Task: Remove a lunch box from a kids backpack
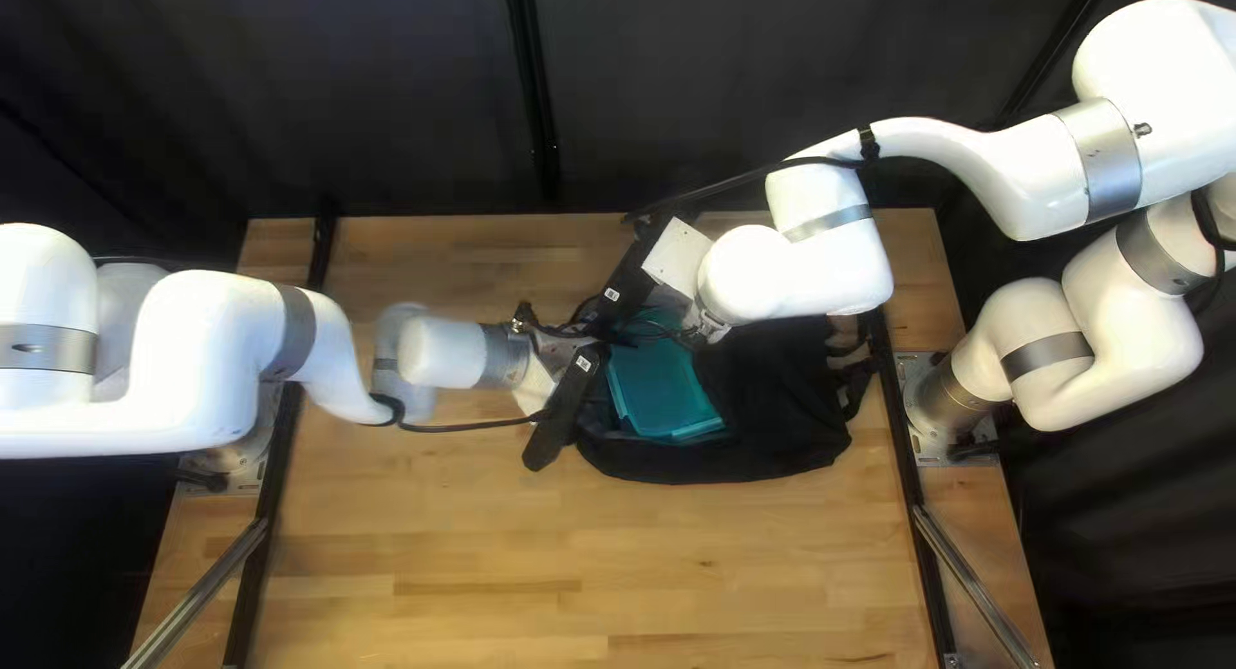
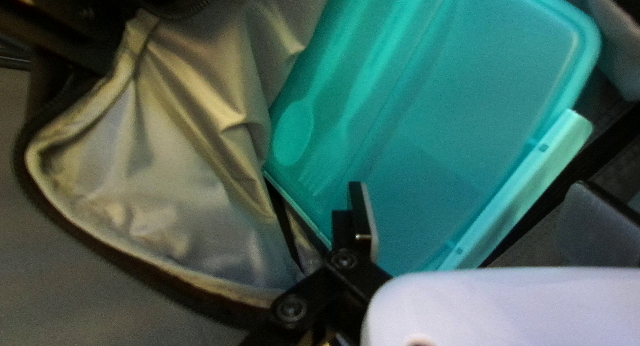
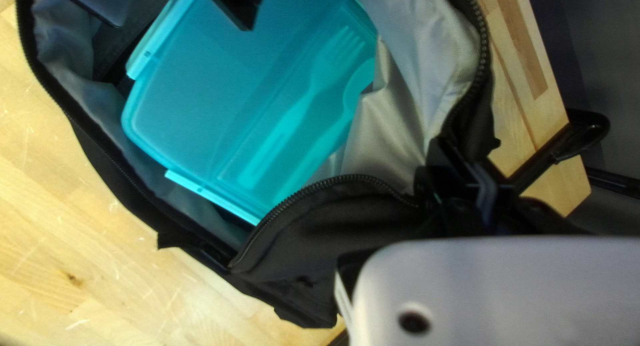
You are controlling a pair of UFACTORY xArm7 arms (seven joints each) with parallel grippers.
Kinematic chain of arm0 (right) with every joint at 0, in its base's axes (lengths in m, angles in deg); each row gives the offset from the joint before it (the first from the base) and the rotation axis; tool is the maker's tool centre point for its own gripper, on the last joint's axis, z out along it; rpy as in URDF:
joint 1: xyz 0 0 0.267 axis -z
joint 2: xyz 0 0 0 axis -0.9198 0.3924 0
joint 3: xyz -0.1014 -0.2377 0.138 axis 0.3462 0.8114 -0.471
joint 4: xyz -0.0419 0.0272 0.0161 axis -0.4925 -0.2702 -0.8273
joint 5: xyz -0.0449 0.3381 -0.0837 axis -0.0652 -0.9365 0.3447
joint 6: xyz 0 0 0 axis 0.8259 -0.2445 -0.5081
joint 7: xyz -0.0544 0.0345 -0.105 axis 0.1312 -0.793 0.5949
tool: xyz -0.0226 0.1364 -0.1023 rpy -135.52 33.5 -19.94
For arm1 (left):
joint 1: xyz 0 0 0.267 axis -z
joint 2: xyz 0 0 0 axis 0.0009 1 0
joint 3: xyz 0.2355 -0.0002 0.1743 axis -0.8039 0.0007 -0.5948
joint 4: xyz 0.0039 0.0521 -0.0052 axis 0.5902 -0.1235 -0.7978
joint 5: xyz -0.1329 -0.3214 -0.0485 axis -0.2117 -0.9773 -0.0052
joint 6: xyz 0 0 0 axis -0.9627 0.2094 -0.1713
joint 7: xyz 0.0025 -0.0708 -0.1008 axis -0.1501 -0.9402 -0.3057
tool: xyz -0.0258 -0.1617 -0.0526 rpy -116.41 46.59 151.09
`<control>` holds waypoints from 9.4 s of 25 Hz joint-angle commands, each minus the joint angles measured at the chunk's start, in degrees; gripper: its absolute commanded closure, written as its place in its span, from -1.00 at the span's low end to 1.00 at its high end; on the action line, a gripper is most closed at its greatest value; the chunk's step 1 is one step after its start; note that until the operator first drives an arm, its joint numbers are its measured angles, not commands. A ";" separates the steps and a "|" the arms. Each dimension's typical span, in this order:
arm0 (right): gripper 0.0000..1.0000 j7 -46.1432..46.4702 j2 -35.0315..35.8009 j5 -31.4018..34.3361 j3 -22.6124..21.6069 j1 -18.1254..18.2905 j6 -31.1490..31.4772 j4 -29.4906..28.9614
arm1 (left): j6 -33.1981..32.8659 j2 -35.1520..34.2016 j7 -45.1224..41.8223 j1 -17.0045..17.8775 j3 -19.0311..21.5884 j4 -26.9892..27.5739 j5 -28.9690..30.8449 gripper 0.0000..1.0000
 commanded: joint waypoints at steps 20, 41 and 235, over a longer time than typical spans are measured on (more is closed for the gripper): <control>1.00 1.52 2.27 0.98 -0.66 -0.35 1.81 -3.23 | 4.01 12.28 -3.91 11.23 -6.15 4.14 -15.72 -1.00; 1.00 1.90 4.08 1.16 0.01 0.06 0.05 -3.85 | 5.80 12.39 -3.27 20.94 -13.29 2.29 -20.60 -1.00; 1.00 -5.54 -3.13 -2.00 -3.55 -2.79 -5.07 12.22 | 69.29 5.41 7.20 103.35 -93.65 -8.71 -35.72 -1.00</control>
